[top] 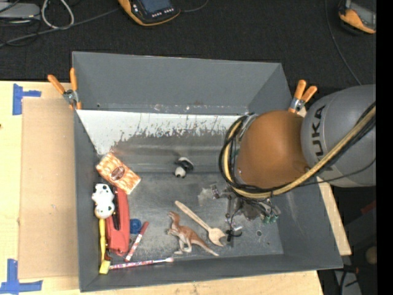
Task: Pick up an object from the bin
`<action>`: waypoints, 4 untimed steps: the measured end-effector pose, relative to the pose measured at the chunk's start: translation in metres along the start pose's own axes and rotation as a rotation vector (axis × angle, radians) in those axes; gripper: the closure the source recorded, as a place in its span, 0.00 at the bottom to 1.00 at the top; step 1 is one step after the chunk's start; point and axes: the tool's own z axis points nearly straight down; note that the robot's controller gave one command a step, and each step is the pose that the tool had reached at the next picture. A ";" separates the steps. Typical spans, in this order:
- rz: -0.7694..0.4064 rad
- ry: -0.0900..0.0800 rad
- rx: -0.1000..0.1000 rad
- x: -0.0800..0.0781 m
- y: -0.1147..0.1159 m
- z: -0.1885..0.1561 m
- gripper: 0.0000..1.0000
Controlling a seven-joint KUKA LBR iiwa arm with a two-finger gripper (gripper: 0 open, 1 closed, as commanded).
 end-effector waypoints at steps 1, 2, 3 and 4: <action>0.101 -0.009 -0.001 -0.001 0.022 0.015 0.00; 0.018 -0.012 0.001 0.029 0.011 0.057 0.00; 0.083 -0.015 -0.003 0.011 0.046 0.064 1.00; 0.084 -0.015 -0.003 0.011 0.046 0.064 1.00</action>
Offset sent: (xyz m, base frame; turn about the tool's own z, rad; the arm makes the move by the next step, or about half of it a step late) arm -0.0394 -0.0060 -0.0637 0.0121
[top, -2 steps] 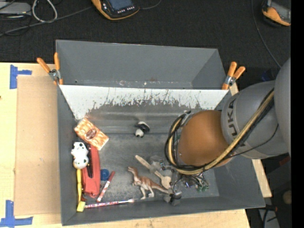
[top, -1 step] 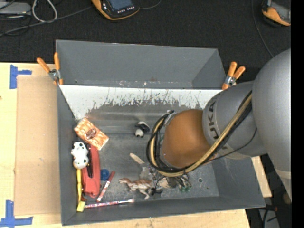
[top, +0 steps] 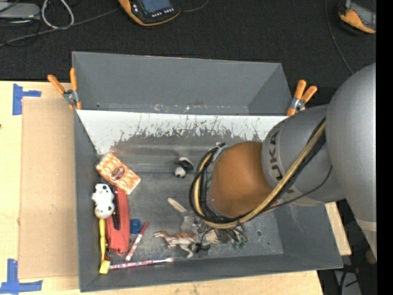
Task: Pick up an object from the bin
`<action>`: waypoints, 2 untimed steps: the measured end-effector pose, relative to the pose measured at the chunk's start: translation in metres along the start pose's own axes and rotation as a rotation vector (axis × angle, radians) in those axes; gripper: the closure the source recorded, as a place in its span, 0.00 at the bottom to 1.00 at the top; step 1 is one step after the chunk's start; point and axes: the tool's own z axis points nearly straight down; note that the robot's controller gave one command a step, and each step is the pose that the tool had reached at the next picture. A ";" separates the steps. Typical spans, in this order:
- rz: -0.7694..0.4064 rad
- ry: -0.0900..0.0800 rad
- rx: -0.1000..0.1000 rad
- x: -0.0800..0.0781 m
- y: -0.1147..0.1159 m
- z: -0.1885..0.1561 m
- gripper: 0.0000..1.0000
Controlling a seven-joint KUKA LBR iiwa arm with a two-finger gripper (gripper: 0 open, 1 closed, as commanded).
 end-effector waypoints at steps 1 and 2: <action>0.000 0.008 -0.001 0.002 -0.002 -0.072 1.00; -0.009 0.012 -0.001 -0.001 -0.013 -0.155 1.00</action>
Offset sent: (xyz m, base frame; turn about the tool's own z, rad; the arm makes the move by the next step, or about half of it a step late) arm 0.0077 -0.0235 0.2148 -0.0187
